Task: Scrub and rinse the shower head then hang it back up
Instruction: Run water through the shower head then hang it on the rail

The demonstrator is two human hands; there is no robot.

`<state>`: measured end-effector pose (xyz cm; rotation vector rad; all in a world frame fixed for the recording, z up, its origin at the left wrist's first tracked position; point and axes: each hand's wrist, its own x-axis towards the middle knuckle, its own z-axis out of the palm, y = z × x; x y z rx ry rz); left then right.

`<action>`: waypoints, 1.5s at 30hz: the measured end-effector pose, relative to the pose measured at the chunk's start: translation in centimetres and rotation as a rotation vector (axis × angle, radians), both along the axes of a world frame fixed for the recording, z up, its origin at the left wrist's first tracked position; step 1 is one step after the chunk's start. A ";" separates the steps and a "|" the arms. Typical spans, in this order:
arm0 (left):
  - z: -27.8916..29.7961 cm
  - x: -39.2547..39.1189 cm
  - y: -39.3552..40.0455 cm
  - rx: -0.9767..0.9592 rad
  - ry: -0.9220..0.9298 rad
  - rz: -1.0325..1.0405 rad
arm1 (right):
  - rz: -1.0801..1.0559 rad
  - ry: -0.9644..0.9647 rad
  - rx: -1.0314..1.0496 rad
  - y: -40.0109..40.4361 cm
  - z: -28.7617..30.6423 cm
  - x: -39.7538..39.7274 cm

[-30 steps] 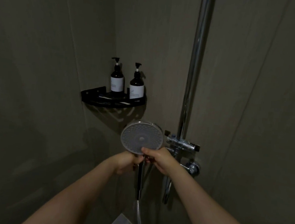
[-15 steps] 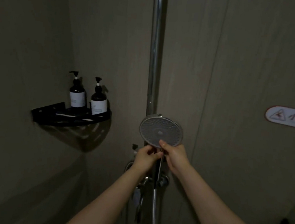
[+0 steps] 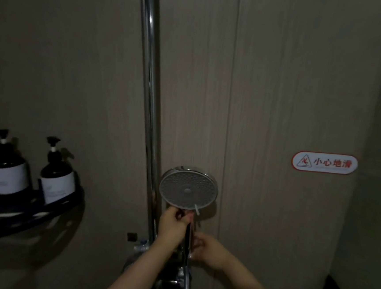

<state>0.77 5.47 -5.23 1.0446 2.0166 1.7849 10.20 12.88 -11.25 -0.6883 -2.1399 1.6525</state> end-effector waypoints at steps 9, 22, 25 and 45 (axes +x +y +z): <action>1.1 -1.4 0.7 0.112 -0.108 -0.094 | -0.189 -0.018 0.130 0.0 -0.9 -3.4; -0.3 -2.2 2.0 0.080 -0.108 -0.181 | -0.044 -0.118 0.177 0.1 -2.2 -3.5; -0.6 -1.9 1.9 0.089 -0.133 -0.203 | -0.125 -0.180 0.121 -0.3 -2.8 -3.3; 0.8 -1.8 0.2 0.070 -0.099 -0.164 | -0.172 -0.041 -0.032 -1.3 -1.3 -2.5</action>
